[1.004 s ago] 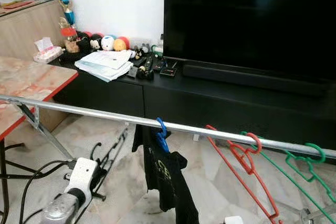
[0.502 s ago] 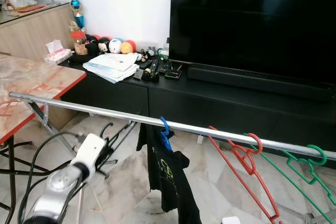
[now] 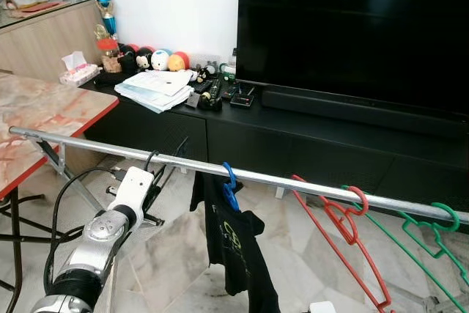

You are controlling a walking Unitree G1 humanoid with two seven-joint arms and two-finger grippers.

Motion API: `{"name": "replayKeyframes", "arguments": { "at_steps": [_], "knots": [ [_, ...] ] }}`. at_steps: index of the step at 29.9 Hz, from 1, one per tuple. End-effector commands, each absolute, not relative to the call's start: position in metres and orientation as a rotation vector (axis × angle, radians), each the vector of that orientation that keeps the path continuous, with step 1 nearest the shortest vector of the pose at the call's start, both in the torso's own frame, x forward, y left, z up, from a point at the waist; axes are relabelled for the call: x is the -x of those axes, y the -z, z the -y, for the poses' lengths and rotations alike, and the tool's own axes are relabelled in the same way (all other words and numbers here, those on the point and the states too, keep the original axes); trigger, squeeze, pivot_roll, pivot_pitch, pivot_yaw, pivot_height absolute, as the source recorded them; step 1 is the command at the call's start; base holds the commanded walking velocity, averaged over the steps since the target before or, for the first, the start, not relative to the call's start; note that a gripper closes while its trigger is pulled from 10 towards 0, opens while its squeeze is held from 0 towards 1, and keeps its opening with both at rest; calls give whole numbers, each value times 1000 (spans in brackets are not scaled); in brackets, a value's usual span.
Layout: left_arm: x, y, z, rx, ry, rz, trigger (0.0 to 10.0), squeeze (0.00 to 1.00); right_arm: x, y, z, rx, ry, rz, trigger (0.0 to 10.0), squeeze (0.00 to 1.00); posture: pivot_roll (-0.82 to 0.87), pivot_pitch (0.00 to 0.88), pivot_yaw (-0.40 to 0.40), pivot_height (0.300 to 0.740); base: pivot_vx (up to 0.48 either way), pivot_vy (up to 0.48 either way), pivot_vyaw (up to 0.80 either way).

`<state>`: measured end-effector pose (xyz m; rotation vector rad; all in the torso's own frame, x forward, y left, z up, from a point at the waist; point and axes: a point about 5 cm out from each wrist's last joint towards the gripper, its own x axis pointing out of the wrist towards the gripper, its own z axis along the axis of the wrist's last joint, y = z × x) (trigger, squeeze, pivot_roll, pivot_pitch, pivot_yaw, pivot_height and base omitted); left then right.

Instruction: Hang hanger

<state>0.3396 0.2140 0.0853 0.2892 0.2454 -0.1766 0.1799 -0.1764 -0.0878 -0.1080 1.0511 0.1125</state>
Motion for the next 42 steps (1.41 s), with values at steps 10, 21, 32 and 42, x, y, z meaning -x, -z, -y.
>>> {"name": "replayKeyframes", "arguments": {
  "at_steps": [10, 21, 32, 42],
  "knots": [
    [-358, -91, -216, -273, 49, -311, 10000, 0, -182, 87, 176, 110, -107, -1048, 10000, 0, 20, 0, 30, 740, 0, 0, 0],
    [-362, -89, -223, -265, -24, -394, 10000, 0, -182, 87, 177, 113, -104, -1051, 10000, 0, 4, 0, 30, 740, 0, 0, 0],
    [-353, -68, -211, -286, 83, -511, 10000, 0, -182, 87, 178, 114, -95, -1050, 10000, 0, -9, 0, 33, 740, 0, 0, 0],
    [-352, -68, -211, -253, 90, -482, 10000, 0, -181, 87, 176, 107, -95, -1050, 10000, 0, -11, 0, 48, 740, 0, 0, 0]
  ]
}}
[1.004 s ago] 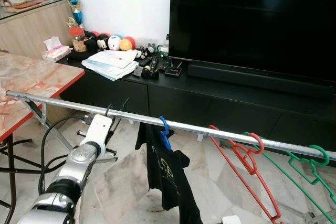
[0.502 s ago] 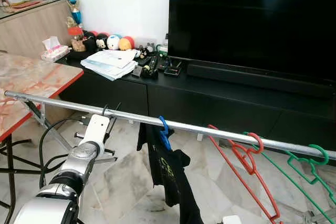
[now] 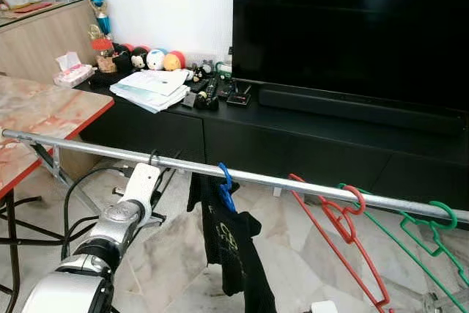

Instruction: Hang hanger

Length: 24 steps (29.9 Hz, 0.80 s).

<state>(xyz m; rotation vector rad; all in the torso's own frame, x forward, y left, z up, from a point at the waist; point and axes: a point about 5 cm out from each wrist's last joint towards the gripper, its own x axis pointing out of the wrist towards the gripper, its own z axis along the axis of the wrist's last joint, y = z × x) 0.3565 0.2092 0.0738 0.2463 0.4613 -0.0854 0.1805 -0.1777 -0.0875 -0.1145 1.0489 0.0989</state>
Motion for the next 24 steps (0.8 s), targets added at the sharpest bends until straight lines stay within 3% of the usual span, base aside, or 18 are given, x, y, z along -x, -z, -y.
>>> {"name": "replayKeyframes", "arguments": {
  "at_steps": [1, 9, 24],
  "knots": [
    [-354, -71, -212, -242, 83, -466, 10000, 0, -181, 87, 176, 106, -95, -1050, 10000, 0, -11, 0, 49, 740, 0, 0, 0],
    [-369, -94, -211, -219, 39, -402, 10000, 0, -177, 89, 175, 95, -85, -1058, 10000, 0, -27, 0, 63, 740, 0, 0, 0],
    [-348, -61, -218, -223, 30, -566, 10000, 0, -169, 92, 179, 102, -93, -1078, 10000, 0, -17, 0, 46, 740, 0, 0, 0]
  ]
}}
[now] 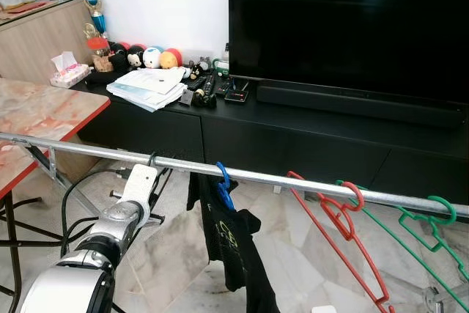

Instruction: Hang hanger

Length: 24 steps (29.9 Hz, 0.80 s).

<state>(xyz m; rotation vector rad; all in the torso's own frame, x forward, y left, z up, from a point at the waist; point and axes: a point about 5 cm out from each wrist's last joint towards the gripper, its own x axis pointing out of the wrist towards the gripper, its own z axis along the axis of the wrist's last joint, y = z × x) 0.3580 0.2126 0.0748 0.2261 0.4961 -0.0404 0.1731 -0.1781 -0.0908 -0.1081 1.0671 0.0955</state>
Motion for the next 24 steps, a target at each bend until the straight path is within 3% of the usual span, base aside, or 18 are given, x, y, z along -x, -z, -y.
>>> {"name": "replayKeyframes", "arguments": {
  "at_steps": [1, 7, 11, 12, 24],
  "knots": [
    [-347, -59, -219, -220, 29, -573, 10000, 0, -170, 92, 179, 103, -93, -1078, 10000, 0, -15, 0, 45, 740, 0, 0, 0],
    [-340, -50, -221, -221, 22, -584, 10000, 0, -171, 92, 179, 104, -98, -1078, 10000, 0, -14, 0, 45, 740, 0, 0, 0],
    [-345, -59, -218, -192, 21, -493, 10000, 0, -172, 91, 179, 104, -97, -1075, 10000, 0, -10, 0, 43, 740, 0, 0, 0],
    [-346, -61, -219, -174, -2, -471, 10000, 1000, -172, 91, 179, 104, -97, -1074, 10000, 0, -6, 0, 42, 740, 0, 0, 0],
    [-350, -74, -224, -112, -67, -343, 10000, 1000, -173, 91, 177, 98, -105, -1072, 10000, 0, 4, 0, 46, 740, 0, 0, 0]
  ]
}}
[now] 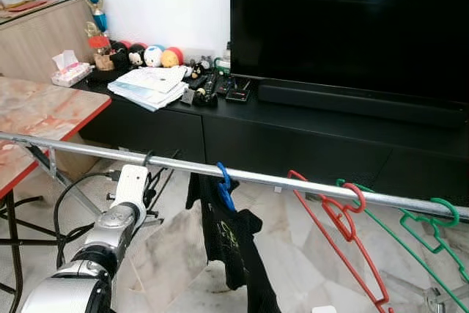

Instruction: Hang hanger

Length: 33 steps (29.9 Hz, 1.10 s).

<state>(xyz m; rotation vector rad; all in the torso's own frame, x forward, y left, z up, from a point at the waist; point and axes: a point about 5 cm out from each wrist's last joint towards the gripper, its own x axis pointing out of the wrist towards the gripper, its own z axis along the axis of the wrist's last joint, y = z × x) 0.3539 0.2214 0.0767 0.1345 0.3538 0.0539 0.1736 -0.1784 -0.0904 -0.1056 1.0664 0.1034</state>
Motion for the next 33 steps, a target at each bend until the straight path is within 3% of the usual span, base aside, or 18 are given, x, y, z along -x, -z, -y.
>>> {"name": "replayKeyframes", "arguments": {
  "at_steps": [1, 9, 16, 17, 18, 19, 20, 24, 33],
  "knots": [
    [-350, -74, -224, -112, -67, -343, 10000, 1000, -173, 91, 177, 98, -105, -1072, 10000, 0, 4, 0, 46, 740, 0, 0, 0],
    [-341, -71, -222, -128, -4, -272, 10000, 1000, -172, 91, 176, 95, -107, -1074, 10000, 0, 22, 0, 52, 740, 0, 0, 0],
    [-307, -76, -237, -131, -97, -100, 10000, 1000, -170, 92, 174, 92, -117, -1080, 10000, 0, 48, 0, 60, 740, 0, 0, 0],
    [-301, -79, -235, -114, -106, -63, 10000, 937, -170, 92, 174, 93, -118, -1081, 10000, 0, 50, 0, 60, 740, 0, 0, 0],
    [-301, -79, -235, -114, -106, -63, 10000, 937, -170, 92, 174, 93, -118, -1081, 10000, 0, 50, 0, 60, 740, 0, 0, 0],
    [-299, -80, -234, -101, -108, -47, 10000, 749, -170, 92, 174, 94, -119, -1081, 10000, 0, 50, 0, 60, 740, 0, 0, 0],
    [-296, -82, -231, -97, -107, -24, 10000, 20, -170, 92, 173, 94, -119, -1081, 10000, 0, 55, 0, 63, 740, 0, 0, 0],
    [-281, -84, -223, -118, -106, 44, 10000, 0, -170, 93, 172, 89, -119, -1080, 10000, 0, 57, 0, 72, 740, 0, 0, 0],
    [-263, -74, -212, -99, -105, 13, 10000, 0, -171, 92, 170, 93, -116, -1081, 10000, 0, 69, 0, 70, 740, 0, 0, 0]
  ]
}}
